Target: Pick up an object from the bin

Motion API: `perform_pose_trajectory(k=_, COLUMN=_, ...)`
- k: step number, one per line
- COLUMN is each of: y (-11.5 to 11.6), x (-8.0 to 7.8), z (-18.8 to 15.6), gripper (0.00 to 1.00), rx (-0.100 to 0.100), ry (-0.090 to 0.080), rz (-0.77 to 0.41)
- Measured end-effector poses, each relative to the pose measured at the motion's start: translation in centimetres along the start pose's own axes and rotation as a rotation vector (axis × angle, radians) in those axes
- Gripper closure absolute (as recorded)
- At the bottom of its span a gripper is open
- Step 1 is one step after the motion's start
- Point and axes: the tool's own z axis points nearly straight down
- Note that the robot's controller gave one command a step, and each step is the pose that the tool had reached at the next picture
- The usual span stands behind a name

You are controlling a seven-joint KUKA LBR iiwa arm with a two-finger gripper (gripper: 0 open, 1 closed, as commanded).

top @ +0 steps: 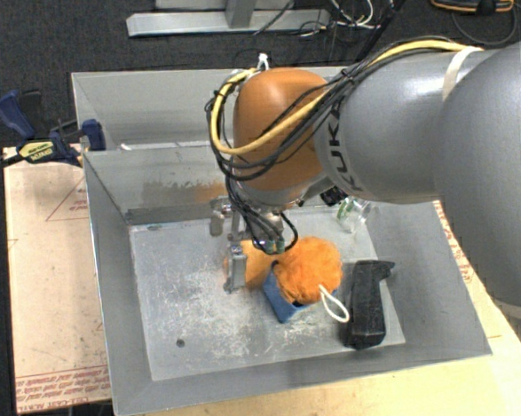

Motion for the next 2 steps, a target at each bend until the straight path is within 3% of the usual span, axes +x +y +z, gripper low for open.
perform_pose_trajectory(k=1, y=-0.1, x=-0.1, z=-0.5, gripper=0.00, rx=-0.001, ry=-0.007, rz=0.003)
perform_pose_trajectory(k=2, y=-4.3, x=0.5, z=2.9, gripper=0.00, rx=-0.004, ry=-0.008, rz=0.029)
